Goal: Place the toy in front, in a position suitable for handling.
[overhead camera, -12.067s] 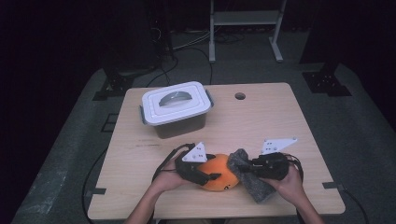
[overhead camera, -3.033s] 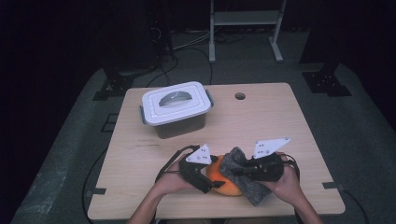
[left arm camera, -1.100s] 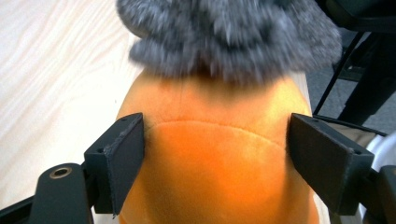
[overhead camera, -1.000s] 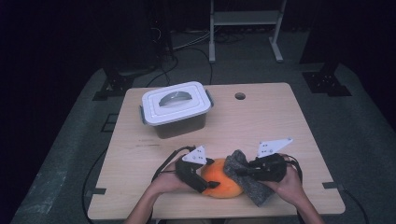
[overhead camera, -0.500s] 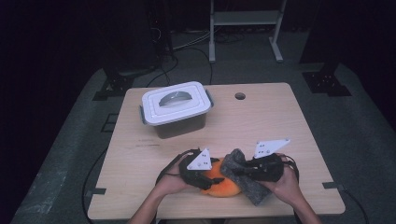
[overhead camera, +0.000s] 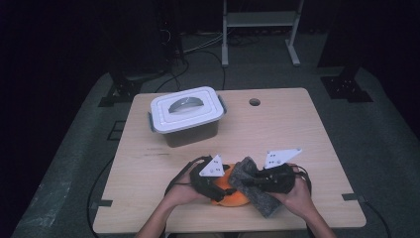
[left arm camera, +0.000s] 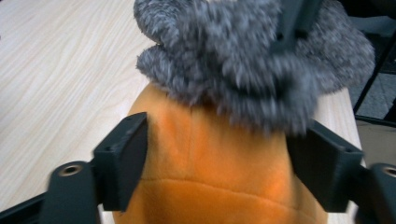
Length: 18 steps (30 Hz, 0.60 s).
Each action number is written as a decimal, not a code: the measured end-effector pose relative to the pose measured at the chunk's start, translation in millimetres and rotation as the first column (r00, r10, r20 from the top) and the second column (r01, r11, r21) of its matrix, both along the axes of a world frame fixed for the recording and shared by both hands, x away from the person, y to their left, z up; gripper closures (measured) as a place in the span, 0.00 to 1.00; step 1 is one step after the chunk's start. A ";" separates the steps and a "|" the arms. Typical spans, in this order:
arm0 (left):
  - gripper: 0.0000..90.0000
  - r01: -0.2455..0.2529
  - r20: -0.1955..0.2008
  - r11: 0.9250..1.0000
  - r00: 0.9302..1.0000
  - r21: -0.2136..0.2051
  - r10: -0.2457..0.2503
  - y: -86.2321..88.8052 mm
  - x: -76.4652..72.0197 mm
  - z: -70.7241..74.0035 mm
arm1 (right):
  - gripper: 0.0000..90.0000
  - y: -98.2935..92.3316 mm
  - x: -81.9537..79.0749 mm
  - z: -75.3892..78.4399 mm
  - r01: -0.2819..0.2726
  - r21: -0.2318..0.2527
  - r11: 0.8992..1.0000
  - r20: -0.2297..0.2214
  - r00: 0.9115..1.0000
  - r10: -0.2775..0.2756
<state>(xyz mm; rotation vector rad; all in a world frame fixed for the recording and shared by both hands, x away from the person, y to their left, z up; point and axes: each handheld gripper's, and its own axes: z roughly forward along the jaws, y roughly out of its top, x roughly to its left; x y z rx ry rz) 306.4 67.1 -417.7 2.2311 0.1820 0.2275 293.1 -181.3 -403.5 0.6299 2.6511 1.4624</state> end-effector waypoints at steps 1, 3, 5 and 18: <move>0.30 0.001 0.001 1.000 1.000 0.005 -0.001 1.5 0.8 -0.5 | 0.86 -3.1 0.8 -1.1 0.005 0.000 1.000 -0.007 1.000 -0.005; 0.32 0.004 -0.025 1.000 1.000 -0.004 -0.004 6.8 4.5 -3.3 | 0.86 -8.5 3.0 -4.7 0.015 0.005 1.000 -0.021 1.000 -0.015; 0.33 0.007 -0.042 1.000 0.999 -0.014 -0.007 13.6 7.9 -6.3 | 0.86 -14.2 5.9 -9.2 0.025 0.007 1.000 -0.042 0.999 -0.025; 0.28 0.020 -0.098 1.000 0.995 -0.010 -0.021 26.4 9.8 -6.0 | 0.86 -25.7 10.0 -12.1 0.066 0.048 0.997 -0.071 0.996 -0.062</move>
